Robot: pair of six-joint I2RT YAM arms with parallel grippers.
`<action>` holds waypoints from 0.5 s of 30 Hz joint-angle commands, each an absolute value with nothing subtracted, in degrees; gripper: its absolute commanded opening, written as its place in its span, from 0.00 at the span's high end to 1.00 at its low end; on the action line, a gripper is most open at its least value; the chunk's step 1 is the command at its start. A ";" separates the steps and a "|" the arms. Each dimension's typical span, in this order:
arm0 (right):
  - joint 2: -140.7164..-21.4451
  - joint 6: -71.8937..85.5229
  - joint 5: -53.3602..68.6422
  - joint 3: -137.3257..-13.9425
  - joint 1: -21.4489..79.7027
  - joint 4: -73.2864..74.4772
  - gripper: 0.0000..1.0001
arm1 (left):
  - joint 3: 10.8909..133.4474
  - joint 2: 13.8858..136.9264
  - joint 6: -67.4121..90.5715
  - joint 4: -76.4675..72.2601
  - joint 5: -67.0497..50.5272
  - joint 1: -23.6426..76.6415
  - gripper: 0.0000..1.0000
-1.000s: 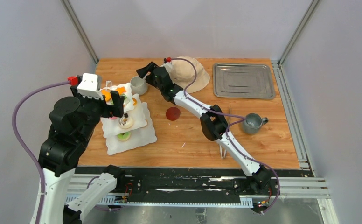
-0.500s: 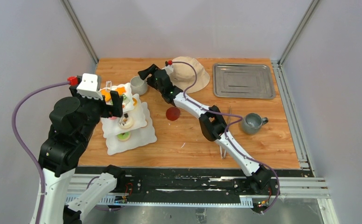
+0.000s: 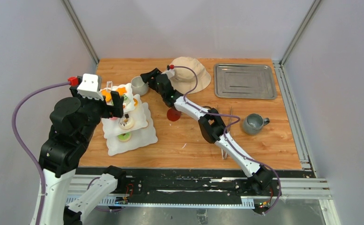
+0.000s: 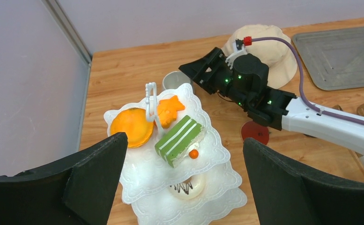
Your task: Serve the afternoon tea
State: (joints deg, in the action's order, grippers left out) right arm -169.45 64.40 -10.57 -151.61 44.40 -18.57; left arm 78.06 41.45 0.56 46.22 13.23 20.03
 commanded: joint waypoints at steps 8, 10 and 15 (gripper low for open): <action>-170.49 65.21 -12.82 -154.79 43.68 -22.04 0.61 | 76.93 41.93 0.45 44.43 14.13 19.76 0.02; -170.33 65.11 -12.59 -154.64 43.73 -21.86 0.67 | 76.82 41.84 0.55 44.43 14.27 19.73 0.02; -168.55 65.03 -11.12 -151.78 43.62 -23.87 0.98 | 76.73 41.74 0.80 44.56 14.24 19.76 0.02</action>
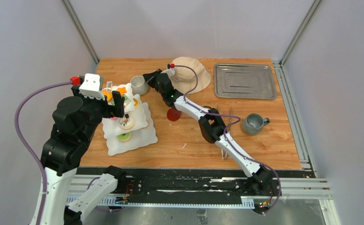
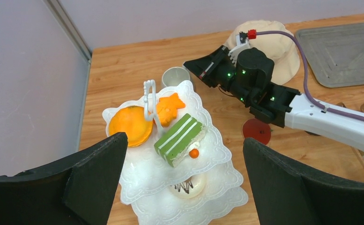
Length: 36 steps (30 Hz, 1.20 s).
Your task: Serve the afternoon tea
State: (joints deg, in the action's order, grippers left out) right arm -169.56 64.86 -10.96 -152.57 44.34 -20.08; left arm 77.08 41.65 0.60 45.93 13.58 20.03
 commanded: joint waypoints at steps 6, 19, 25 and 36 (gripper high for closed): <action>-161.10 61.20 -8.75 -140.68 43.49 -29.71 1.00 | 77.62 41.62 1.18 45.28 13.54 19.77 0.02; -137.19 51.41 2.47 -115.15 40.89 -29.02 0.85 | 82.87 49.93 3.37 48.30 5.77 19.78 0.02; -118.41 43.40 3.10 -97.67 36.56 -19.05 0.56 | 95.79 61.23 4.86 48.08 4.55 22.16 0.02; -81.20 29.27 -1.73 -62.00 28.04 -6.00 0.53 | 122.46 96.74 2.73 55.73 25.82 31.12 0.02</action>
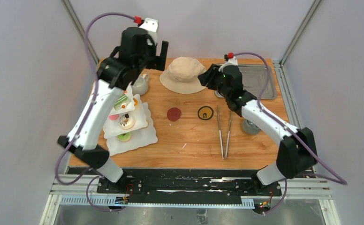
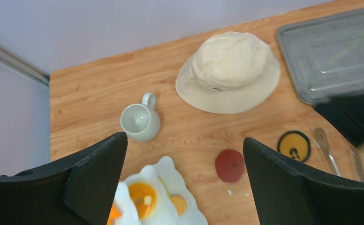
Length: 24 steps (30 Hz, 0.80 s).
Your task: Serve the afternoon tea
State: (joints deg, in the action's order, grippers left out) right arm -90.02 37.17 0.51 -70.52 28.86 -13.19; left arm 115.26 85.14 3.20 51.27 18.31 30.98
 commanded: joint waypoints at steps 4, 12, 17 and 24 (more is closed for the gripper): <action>-71.90 24.95 -2.14 -56.54 24.74 0.38 0.53 | 129.33 109.20 0.53 54.63 29.77 31.11 0.02; -63.95 21.53 -0.84 -51.67 21.81 7.25 0.53 | 138.62 127.76 -1.38 53.92 27.15 26.64 0.02; -65.21 21.26 1.88 -50.56 21.45 8.58 0.53 | 138.07 132.85 -0.46 55.56 30.36 25.32 0.02; -69.69 21.80 5.87 -51.48 21.49 9.59 0.53 | 137.19 135.65 -0.84 55.13 34.01 24.45 0.02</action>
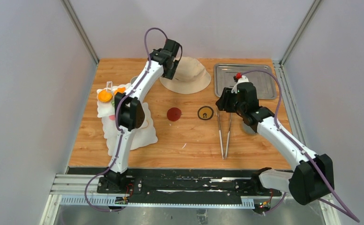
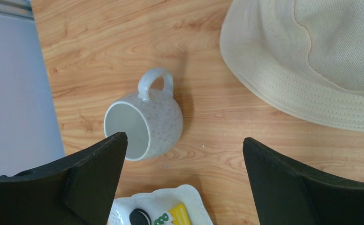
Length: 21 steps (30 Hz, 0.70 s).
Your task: Serve the afternoon tea
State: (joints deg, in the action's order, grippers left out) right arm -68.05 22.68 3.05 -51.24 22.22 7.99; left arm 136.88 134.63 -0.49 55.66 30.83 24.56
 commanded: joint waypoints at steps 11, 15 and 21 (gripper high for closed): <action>-71.12 21.71 6.90 -51.93 21.46 9.70 0.54 | 135.50 137.93 -3.37 53.18 27.89 20.65 0.07; -71.84 21.71 7.78 -52.24 21.45 10.02 0.54 | 133.43 136.76 -2.53 52.46 28.27 20.65 0.08; -72.32 21.95 8.45 -52.62 21.45 10.31 0.55 | 128.94 131.45 -1.64 52.29 27.15 21.66 0.07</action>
